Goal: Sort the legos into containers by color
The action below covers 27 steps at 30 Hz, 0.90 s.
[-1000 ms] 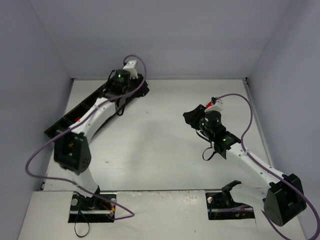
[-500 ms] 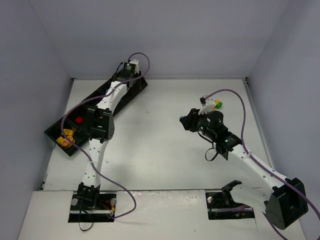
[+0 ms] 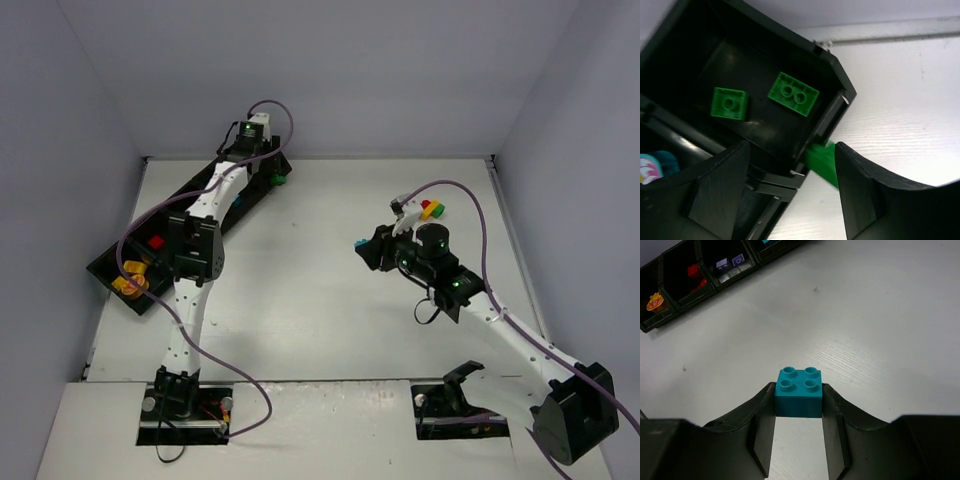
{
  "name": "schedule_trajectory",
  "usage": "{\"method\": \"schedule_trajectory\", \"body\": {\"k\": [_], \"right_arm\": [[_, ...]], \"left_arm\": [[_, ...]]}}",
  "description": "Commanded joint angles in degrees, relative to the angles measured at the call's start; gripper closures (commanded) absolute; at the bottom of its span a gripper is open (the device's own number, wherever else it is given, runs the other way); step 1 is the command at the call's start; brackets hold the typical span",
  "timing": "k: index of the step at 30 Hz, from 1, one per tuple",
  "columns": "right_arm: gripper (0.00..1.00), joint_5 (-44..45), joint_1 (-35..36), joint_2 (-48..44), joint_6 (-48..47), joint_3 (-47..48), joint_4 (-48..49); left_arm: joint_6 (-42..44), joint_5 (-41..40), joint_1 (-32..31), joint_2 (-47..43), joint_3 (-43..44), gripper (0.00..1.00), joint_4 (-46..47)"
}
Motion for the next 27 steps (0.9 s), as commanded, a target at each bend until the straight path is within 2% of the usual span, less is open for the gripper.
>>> {"method": "schedule_trajectory", "body": {"k": [1,4,8,11,21,27], "right_arm": [[0.99,-3.1,-0.1,-0.2,-1.5,2.7,2.9],[0.98,-3.9,0.0,0.0,-1.5,2.7,2.9],[0.98,-3.6,0.1,-0.1,-2.2,2.1,2.6],[0.98,-3.4,0.1,0.2,-2.1,1.9,2.5],[0.95,-4.0,0.3,0.7,-0.9,0.7,2.3],[0.93,-4.4,0.4,-0.7,0.1,-0.8,2.1]], "left_arm": [[1.7,-3.6,0.5,-6.9,0.5,0.38,4.7],[1.8,-3.1,0.5,-8.6,-1.1,0.38,4.8],[2.7,3.8,-0.8,-14.6,-11.1,0.38,7.2],[4.1,6.9,-2.9,-16.0,-14.7,0.38,6.4],[-0.8,15.4,-8.9,-11.2,-17.3,0.38,9.5],[0.1,18.2,-11.2,-11.1,-20.2,0.37,12.3]]}}
